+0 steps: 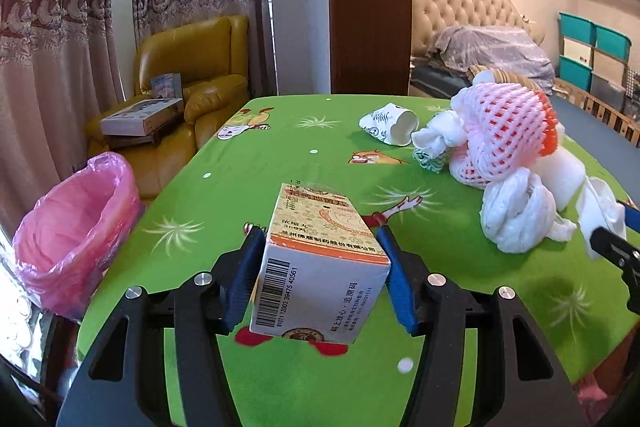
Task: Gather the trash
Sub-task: 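Carry bowl and box to the pink bin and release both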
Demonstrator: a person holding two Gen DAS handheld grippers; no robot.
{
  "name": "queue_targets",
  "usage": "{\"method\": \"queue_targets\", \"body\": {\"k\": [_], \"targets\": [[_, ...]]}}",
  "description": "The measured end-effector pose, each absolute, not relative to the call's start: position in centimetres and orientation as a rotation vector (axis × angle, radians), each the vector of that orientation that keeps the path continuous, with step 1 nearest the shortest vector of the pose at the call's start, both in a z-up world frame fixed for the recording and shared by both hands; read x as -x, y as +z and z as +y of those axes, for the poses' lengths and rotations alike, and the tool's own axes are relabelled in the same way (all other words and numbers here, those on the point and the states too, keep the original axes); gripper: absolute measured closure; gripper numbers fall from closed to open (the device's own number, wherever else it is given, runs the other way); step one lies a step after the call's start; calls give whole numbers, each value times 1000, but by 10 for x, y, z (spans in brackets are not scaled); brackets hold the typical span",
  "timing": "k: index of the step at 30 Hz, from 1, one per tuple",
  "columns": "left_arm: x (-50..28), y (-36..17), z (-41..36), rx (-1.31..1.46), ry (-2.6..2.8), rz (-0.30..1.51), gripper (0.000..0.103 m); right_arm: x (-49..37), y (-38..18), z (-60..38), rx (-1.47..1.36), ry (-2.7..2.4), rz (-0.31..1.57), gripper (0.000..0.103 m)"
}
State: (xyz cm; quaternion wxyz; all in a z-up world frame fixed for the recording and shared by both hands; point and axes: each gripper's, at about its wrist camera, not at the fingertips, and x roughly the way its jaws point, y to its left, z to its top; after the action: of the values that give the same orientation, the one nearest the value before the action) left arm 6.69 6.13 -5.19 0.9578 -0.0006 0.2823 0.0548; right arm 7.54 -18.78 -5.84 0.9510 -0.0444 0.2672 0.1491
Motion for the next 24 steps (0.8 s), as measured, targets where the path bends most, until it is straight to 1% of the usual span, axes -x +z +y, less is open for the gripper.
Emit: {"method": "queue_targets", "body": {"k": [4,6,8,10,11,13,15,18,20,24], "targets": [[-58,-61,68,-8,119,581,50,-69,-54,-168,141,345,523,30],[-60,-69,74,-2,120,621,50,-67,-53,-158,163,368,523,30],[-67,-75,81,60,96,673,50,-66,-54,-149,182,380,523,30],[-70,-78,87,88,107,683,50,-66,-54,-143,191,387,528,30],[-72,-79,88,81,116,682,50,-66,-54,-141,192,389,530,30],[-76,-82,88,75,123,682,43,-67,-54,-139,195,388,537,30],[-79,-83,89,77,130,676,39,-70,-54,-139,190,389,548,30],[-82,-85,93,84,134,672,39,-73,-56,-136,194,394,561,30],[-83,-85,94,78,126,666,57,-76,-57,-136,203,402,565,30],[-75,-82,98,75,121,628,57,-76,-57,-124,232,433,553,30]]}}
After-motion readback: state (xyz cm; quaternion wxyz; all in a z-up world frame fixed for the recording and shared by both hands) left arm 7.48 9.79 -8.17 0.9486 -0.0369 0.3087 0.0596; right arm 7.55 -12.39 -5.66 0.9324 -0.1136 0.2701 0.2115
